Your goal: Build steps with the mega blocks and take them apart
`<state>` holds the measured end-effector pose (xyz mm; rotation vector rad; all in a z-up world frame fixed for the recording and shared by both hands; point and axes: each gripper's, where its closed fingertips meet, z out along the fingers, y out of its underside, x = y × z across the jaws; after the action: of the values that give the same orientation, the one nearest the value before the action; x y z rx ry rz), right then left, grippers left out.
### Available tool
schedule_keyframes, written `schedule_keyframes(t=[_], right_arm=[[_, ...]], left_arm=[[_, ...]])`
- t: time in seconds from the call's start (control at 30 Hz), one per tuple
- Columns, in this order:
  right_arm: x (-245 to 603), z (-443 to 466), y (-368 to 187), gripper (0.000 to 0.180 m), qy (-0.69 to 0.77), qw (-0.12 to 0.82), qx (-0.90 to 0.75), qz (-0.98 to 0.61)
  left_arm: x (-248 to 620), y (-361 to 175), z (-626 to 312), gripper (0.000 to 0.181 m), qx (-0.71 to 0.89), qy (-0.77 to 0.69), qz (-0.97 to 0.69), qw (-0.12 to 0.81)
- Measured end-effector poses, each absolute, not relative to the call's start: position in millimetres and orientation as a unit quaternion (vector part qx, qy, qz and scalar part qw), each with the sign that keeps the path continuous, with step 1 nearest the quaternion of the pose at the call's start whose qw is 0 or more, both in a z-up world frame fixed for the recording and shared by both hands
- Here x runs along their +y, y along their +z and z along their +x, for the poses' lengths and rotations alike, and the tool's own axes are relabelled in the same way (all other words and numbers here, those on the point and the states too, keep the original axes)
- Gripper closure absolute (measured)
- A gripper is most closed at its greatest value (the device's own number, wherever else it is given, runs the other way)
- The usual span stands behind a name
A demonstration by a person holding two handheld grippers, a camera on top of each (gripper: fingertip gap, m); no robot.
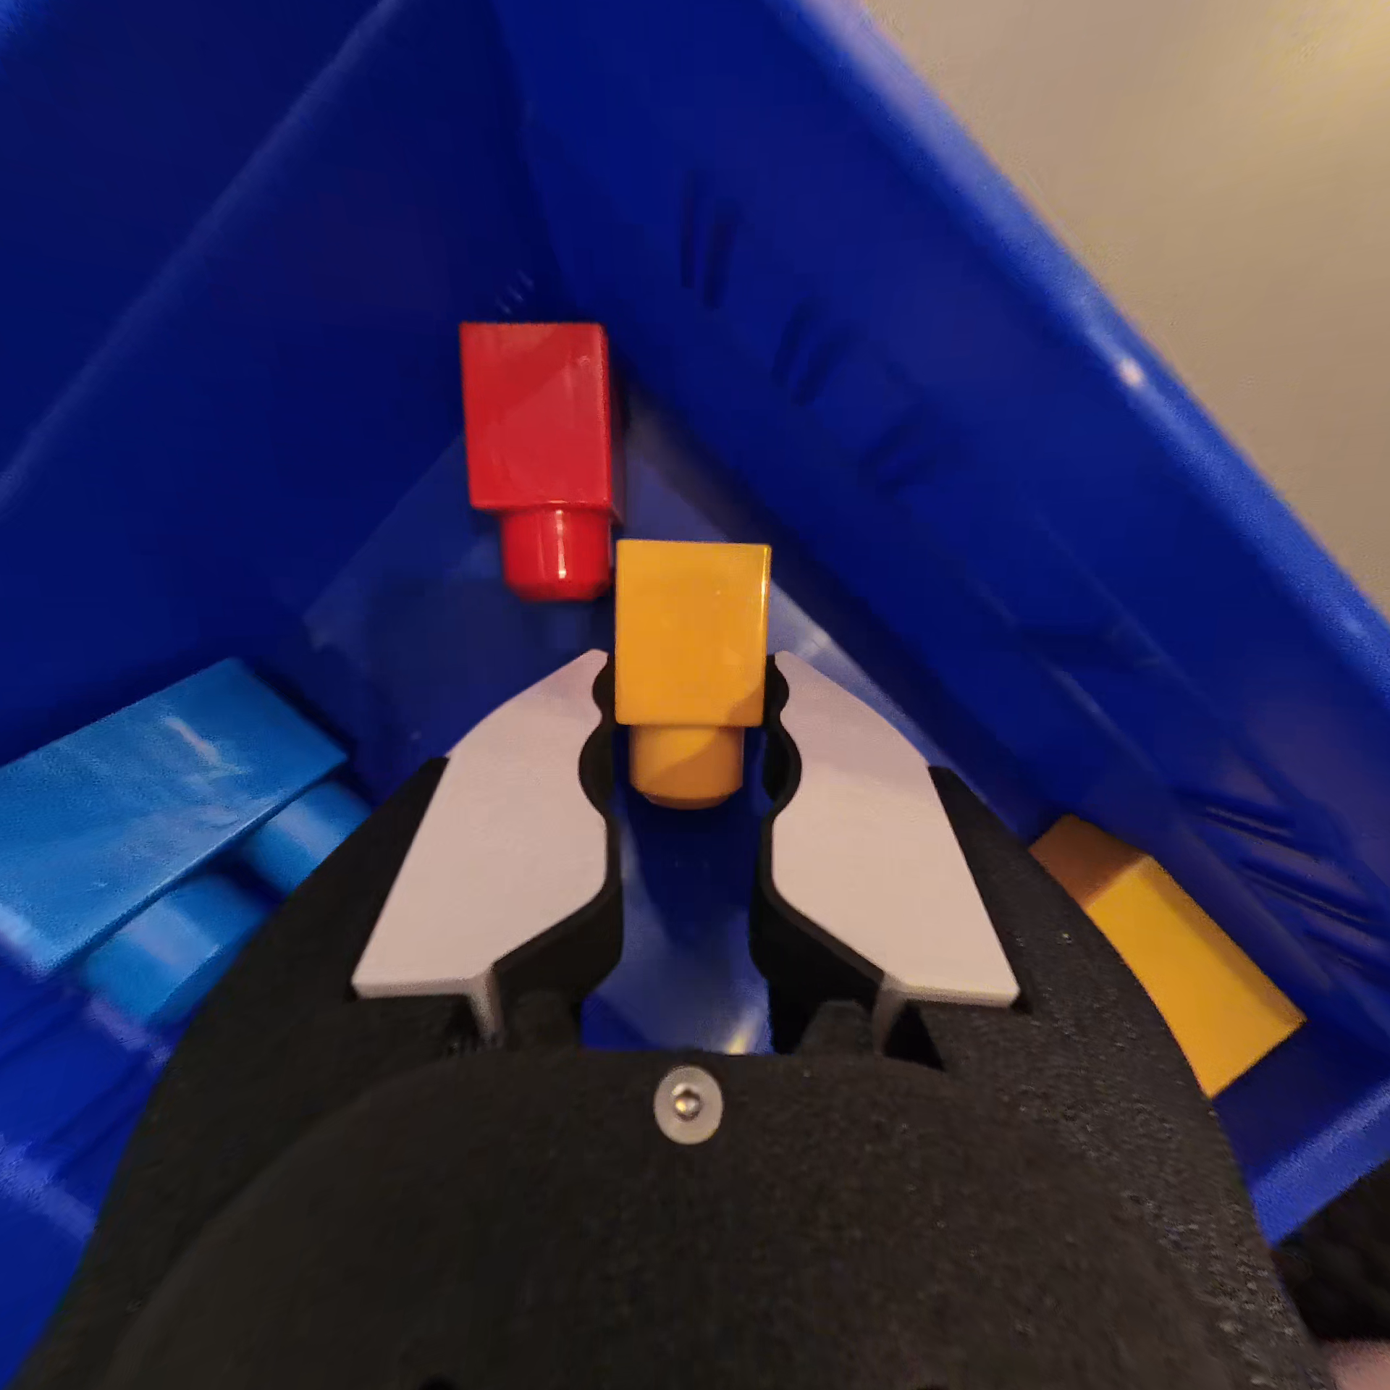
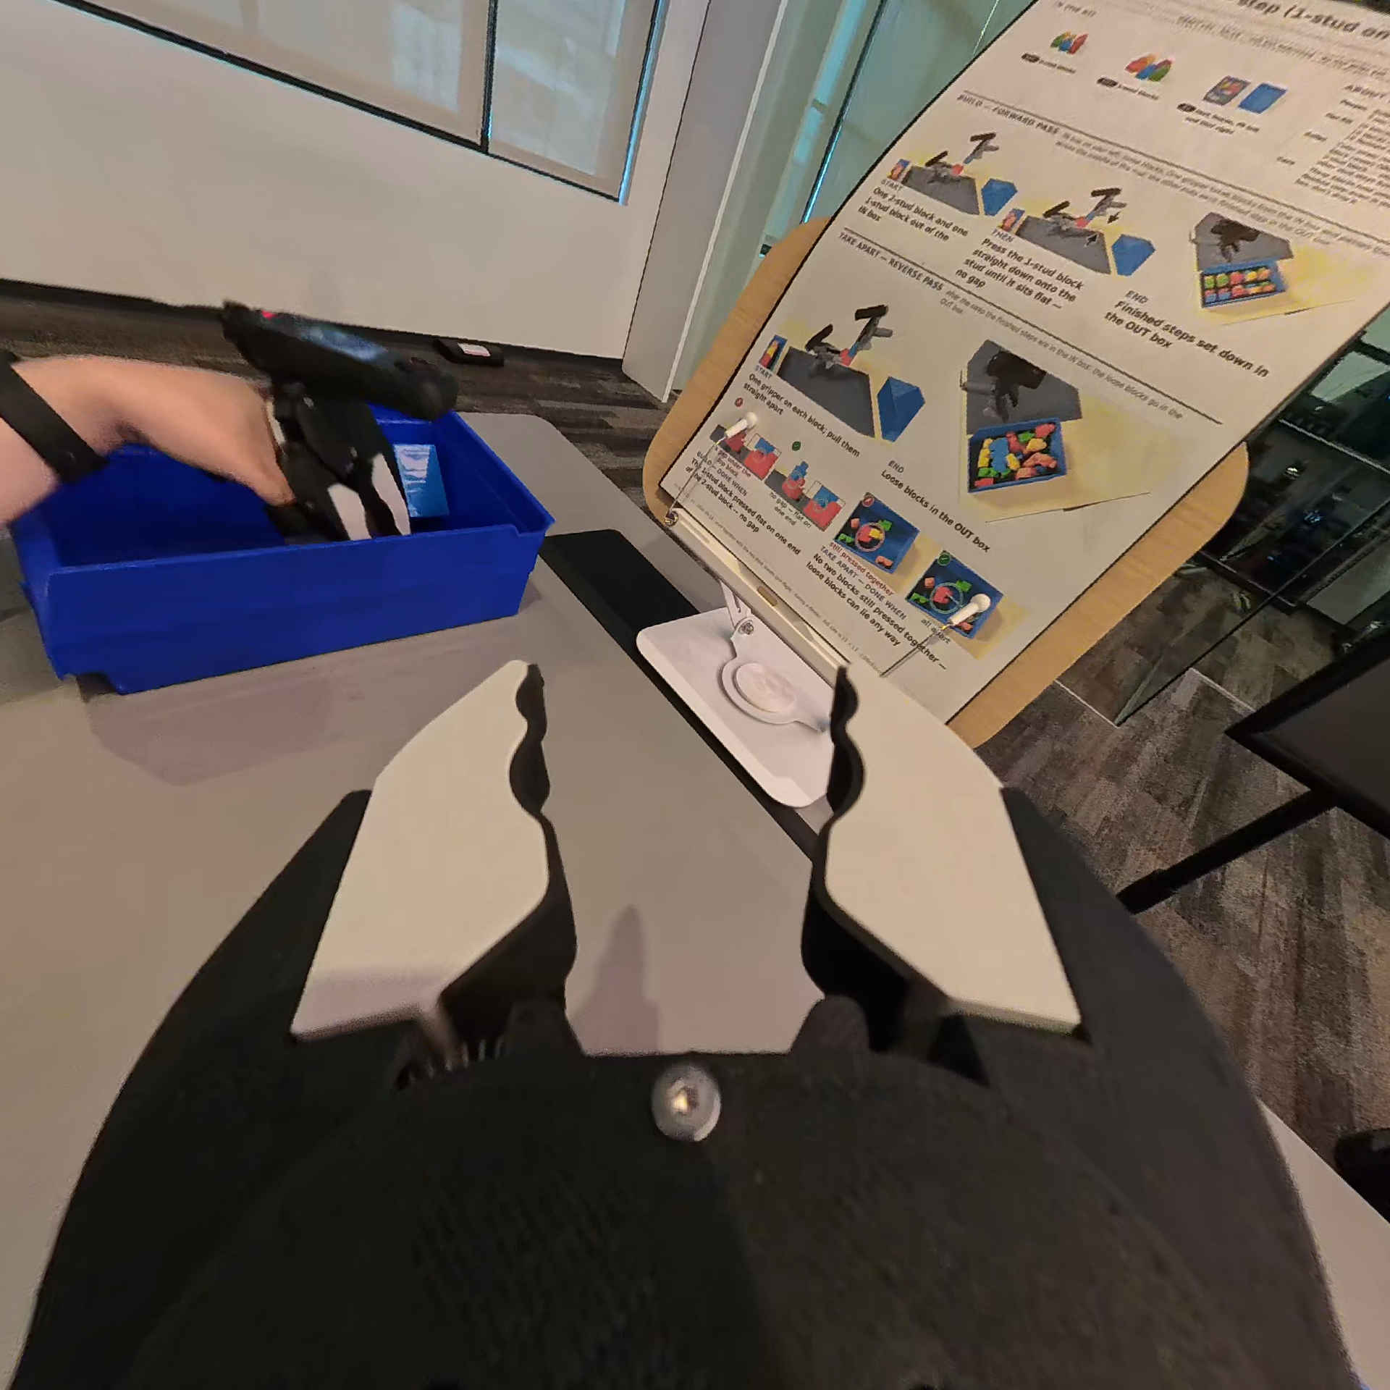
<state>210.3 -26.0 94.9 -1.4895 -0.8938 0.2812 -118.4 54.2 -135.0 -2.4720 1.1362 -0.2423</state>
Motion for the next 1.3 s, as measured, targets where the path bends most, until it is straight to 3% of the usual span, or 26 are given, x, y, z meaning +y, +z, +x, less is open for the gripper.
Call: schedule_keyframes(t=[0.17,0.3,0.4,0.53,0.9,1.03,1.1,1.13,1.3], right_arm=[[-21,212,85,0.106,0.078,0.622,-0.408,-0.664],[-30,217,95,0.106,0.065,0.628,-0.411,-0.658],[-44,228,108,0.106,0.066,0.633,-0.411,-0.653],[-76,255,111,0.108,0.084,0.608,-0.445,-0.652],[-111,297,100,0.111,0.103,0.582,-0.474,-0.653],[-115,294,96,0.111,0.096,0.573,-0.493,-0.648],[-115,293,98,0.110,0.097,0.575,-0.495,-0.644],[-115,292,98,0.110,0.099,0.576,-0.497,-0.642],[-119,292,100,0.110,0.113,0.582,-0.503,-0.630]], left_arm=[[45,-48,-106,0.144,0.401,-0.066,-0.859,0.312],[-6,18,2,0.144,0.488,-0.201,-0.756,0.388],[-54,-8,95,0.144,0.606,-0.239,-0.677,0.342],[-98,-87,167,0.144,0.745,-0.226,-0.570,0.263],[-109,-153,220,0.144,0.787,-0.191,-0.556,0.189],[-107,-158,224,0.143,0.777,-0.209,-0.565,0.184],[-102,-157,227,0.118,0.765,-0.209,-0.578,0.192],[-103,-153,228,0.116,0.759,-0.217,-0.583,0.191],[-113,-85,208,0.113,0.723,-0.244,-0.608,0.220]])
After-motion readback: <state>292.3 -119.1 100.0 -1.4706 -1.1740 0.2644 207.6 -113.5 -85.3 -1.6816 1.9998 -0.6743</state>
